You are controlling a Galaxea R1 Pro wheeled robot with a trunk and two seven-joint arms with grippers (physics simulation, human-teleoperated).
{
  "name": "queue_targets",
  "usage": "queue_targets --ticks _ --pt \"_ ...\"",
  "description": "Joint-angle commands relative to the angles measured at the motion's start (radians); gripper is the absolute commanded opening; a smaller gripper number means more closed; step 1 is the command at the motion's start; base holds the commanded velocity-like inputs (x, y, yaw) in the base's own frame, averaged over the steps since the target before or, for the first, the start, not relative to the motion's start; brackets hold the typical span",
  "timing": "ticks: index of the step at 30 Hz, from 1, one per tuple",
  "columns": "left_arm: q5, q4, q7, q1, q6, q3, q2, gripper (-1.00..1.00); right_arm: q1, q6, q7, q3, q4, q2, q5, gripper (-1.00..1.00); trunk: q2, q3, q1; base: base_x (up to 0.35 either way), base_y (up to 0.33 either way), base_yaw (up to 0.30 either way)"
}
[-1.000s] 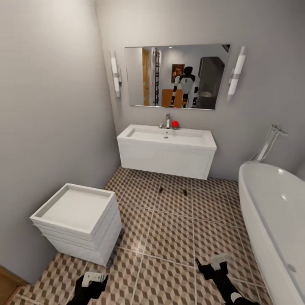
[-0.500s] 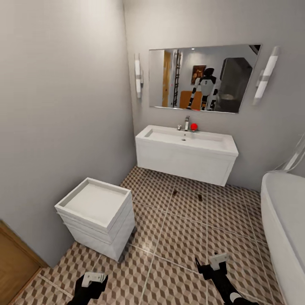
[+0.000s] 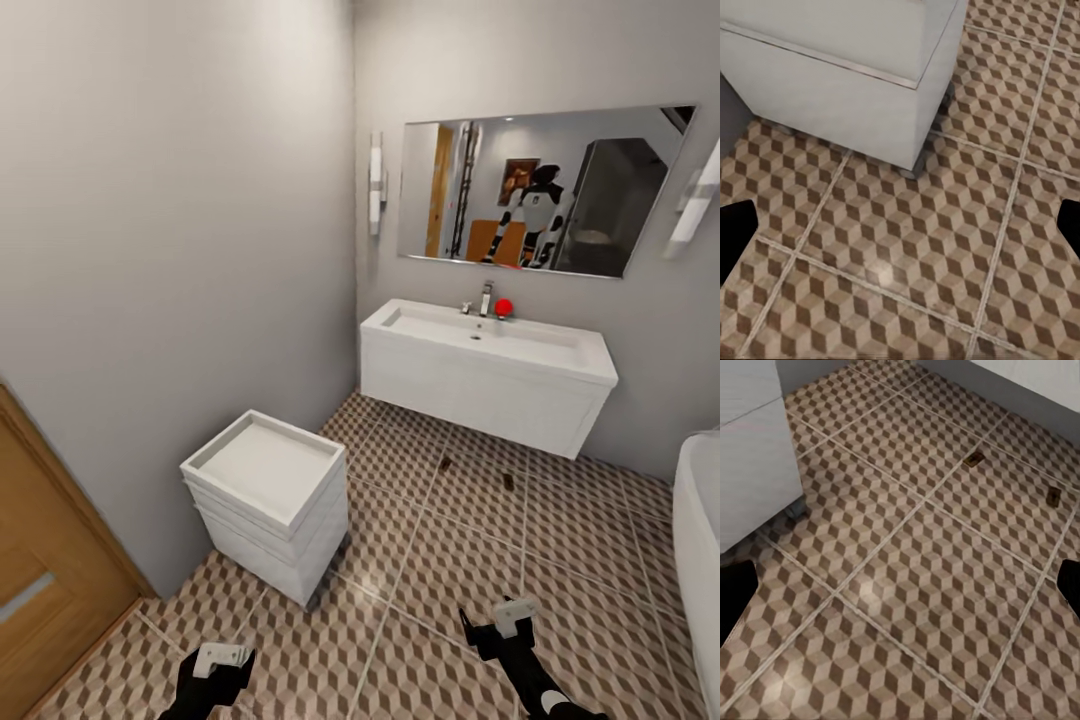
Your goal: Take the four mousetraps from the cabinet in the bathroom and place them on the bathroom floor. Make sure all four end up on the same floor surface, and ensure that at least two of them are either under or directly next to the same bathroom sink.
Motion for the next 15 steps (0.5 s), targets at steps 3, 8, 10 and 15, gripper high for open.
queue_targets --ticks 3,8,10,15 --pt "0.000 0.000 0.000 0.000 0.000 0.000 0.000 1.00 0.000 0.000 -0.001 0.000 0.000 0.001 0.000 1.00 0.000 0.002 0.000 -0.112 0.000 0.274" --pt "0.000 0.000 0.000 0.001 0.000 0.000 0.000 1.00 0.000 0.000 -0.005 0.000 0.000 0.002 0.000 1.00 0.000 0.005 0.000 -0.121 0.000 0.274" --pt "0.000 0.000 0.000 0.000 0.000 0.000 0.000 1.00 0.000 0.000 -0.010 0.000 0.000 0.003 0.000 1.00 0.000 0.006 0.000 -0.123 0.000 0.275" --pt "0.000 0.000 0.000 0.000 0.000 0.000 0.000 1.00 0.000 0.000 -0.020 0.000 0.000 0.003 0.000 1.00 0.000 0.009 0.000 -0.124 0.000 0.275"
